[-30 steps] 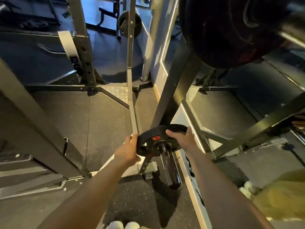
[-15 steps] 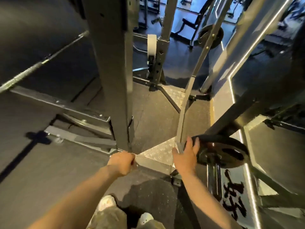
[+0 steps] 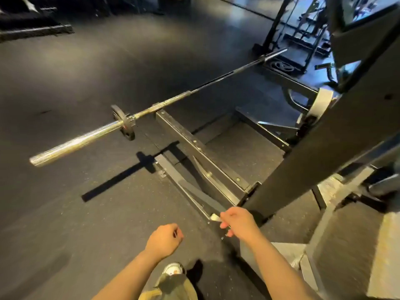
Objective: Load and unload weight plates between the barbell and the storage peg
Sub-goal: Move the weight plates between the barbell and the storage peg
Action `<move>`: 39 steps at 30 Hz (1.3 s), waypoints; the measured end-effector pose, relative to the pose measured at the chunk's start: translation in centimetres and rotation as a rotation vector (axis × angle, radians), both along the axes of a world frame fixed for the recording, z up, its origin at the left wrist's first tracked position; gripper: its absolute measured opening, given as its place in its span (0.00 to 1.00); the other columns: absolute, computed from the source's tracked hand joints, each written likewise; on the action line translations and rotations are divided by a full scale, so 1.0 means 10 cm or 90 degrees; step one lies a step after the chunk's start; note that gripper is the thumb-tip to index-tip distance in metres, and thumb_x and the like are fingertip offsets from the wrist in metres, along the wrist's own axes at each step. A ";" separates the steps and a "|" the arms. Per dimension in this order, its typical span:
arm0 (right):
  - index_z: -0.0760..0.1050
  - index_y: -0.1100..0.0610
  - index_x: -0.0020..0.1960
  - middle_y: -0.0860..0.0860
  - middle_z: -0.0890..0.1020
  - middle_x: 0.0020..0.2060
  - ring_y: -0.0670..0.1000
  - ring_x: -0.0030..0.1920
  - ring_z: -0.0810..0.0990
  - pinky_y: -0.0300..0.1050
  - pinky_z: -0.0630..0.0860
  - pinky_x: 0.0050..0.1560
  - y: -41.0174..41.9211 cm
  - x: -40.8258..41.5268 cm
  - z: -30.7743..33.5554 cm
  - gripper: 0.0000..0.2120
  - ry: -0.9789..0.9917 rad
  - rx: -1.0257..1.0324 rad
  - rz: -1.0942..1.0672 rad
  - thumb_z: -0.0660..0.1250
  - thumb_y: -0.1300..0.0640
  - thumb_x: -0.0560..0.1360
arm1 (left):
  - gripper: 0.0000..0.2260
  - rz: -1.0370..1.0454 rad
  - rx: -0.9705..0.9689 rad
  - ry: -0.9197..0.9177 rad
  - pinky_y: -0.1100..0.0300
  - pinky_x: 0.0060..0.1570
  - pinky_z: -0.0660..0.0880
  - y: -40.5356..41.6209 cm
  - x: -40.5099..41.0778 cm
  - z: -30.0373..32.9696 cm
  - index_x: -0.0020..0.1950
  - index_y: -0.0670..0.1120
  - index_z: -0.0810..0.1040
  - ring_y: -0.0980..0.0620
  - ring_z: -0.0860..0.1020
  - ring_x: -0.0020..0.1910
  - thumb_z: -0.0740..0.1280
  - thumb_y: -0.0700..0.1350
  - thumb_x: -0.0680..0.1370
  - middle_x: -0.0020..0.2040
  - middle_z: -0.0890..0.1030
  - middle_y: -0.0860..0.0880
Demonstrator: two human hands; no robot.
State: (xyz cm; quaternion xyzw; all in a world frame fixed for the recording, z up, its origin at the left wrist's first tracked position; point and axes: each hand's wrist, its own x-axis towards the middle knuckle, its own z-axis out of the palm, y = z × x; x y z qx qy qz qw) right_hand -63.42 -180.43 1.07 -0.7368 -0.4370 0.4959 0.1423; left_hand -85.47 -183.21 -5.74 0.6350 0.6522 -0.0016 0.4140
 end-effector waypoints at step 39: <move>0.65 0.54 0.72 0.54 0.70 0.67 0.54 0.65 0.72 0.48 0.70 0.61 5.62 -4.21 -0.94 0.25 -0.060 0.079 0.521 0.65 0.46 0.78 | 0.05 0.744 -0.158 -0.190 0.60 0.43 0.73 3.67 -2.95 -0.49 0.46 0.47 0.75 0.54 0.76 0.34 0.64 0.46 0.81 0.34 0.78 0.51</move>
